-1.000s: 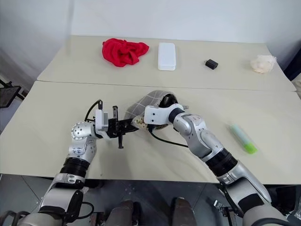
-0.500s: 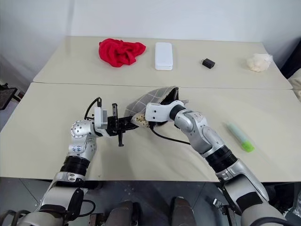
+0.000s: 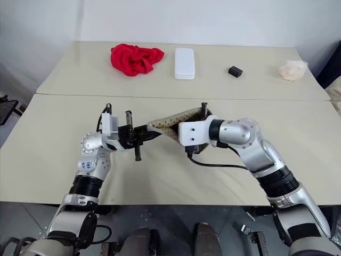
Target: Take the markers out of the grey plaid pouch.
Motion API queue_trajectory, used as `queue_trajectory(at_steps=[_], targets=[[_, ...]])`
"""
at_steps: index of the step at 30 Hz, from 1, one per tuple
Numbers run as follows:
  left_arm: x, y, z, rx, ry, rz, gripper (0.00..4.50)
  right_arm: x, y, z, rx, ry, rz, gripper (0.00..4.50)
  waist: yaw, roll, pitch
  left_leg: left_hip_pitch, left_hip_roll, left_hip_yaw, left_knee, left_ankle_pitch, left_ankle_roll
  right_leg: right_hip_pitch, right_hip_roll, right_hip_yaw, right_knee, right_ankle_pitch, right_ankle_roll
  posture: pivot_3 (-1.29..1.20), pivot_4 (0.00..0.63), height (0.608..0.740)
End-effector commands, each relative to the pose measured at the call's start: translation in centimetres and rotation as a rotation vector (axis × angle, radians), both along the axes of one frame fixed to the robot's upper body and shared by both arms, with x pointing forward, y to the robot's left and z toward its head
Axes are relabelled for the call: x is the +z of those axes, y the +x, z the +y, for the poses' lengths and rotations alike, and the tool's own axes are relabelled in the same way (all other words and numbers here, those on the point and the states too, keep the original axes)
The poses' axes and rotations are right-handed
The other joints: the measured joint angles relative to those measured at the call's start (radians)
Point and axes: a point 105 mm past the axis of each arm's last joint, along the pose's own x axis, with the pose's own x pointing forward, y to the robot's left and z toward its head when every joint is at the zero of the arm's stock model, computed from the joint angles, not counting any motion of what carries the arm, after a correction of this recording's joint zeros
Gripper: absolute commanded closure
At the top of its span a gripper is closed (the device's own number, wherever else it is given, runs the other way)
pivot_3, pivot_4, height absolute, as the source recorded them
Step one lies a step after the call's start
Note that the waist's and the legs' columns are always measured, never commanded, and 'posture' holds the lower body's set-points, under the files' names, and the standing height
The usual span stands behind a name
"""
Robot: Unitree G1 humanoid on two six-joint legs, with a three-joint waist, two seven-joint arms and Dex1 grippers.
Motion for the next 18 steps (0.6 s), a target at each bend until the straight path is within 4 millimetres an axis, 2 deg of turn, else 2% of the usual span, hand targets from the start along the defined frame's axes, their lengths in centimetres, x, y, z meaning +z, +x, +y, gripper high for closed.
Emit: queue_trajectory(at_steps=[1, 5, 8, 13, 16, 18], targets=[[1.1, -0.6, 0.4, 0.0, -0.024, -0.05, 4.5, 1.7, -1.6, -0.1, 0.087, 0.057, 0.006, 4.47, 0.001, 0.0, 0.0, 0.0, 0.0, 0.0, 0.0, 0.0, 0.0, 0.0, 0.0, 0.0, 0.0, 0.0, 0.0, 0.0, 0.15, 0.74], [0.2, -0.9, 0.7, 0.003, 0.01, -0.044, 4.5, 2.2, -2.8, -1.0, 0.13, 0.087, 0.08, 4.47, 0.008, 0.0, 0.0, 0.0, 0.0, 0.0, 0.001, 0.0, 0.0, 0.0, 0.0, 0.0, 0.0, 0.0, 0.0, 0.0, 0.15, 0.74], [-0.8, -1.5, 0.9, -0.005, 0.055, -0.05, 4.5, 2.4, -3.1, -2.0, 0.113, 0.096, 0.111, 4.47, 0.013, 0.0, 0.0, 0.0, 0.0, 0.0, 0.001, 0.0, 0.0, 0.0, 0.0, 0.0, 0.0, 0.0, 0.0, 0.0, 0.15, 0.74], [-1.2, -1.9, 0.9, 0.005, 0.047, -0.056, 4.5, 3.0, -3.4, -2.4, 0.093, 0.122, 0.131, 4.47, 0.023, 0.0, 0.0, 0.0, 0.0, 0.0, 0.001, 0.0, 0.0, 0.0, 0.0, 0.0, 0.0, 0.0, 0.0, 0.0, 0.15, 0.74], [-1.6, -2.3, 0.7, 0.002, 0.044, -0.056, 4.5, 2.6, -3.9, -2.3, 0.086, 0.112, 0.174, 4.47, 0.026, 0.0, 0.0, 0.0, 0.0, 0.0, 0.001, 0.0, 0.0, 0.0, 0.0, 0.0, 0.0, 0.0, 0.0, 0.0, 0.15, 0.74], [-2.0, -2.8, 0.3, -0.004, 0.04, -0.053, 4.5, 1.6, -4.0, -2.4, 0.047, 0.092, 0.246, 4.47, 0.028, 0.0, 0.0, 0.0, 0.0, 0.0, 0.001, 0.0, 0.0, 0.001, 0.0, 0.0, 0.0, 0.0, 0.0, 0.0, 0.15, 0.74]])
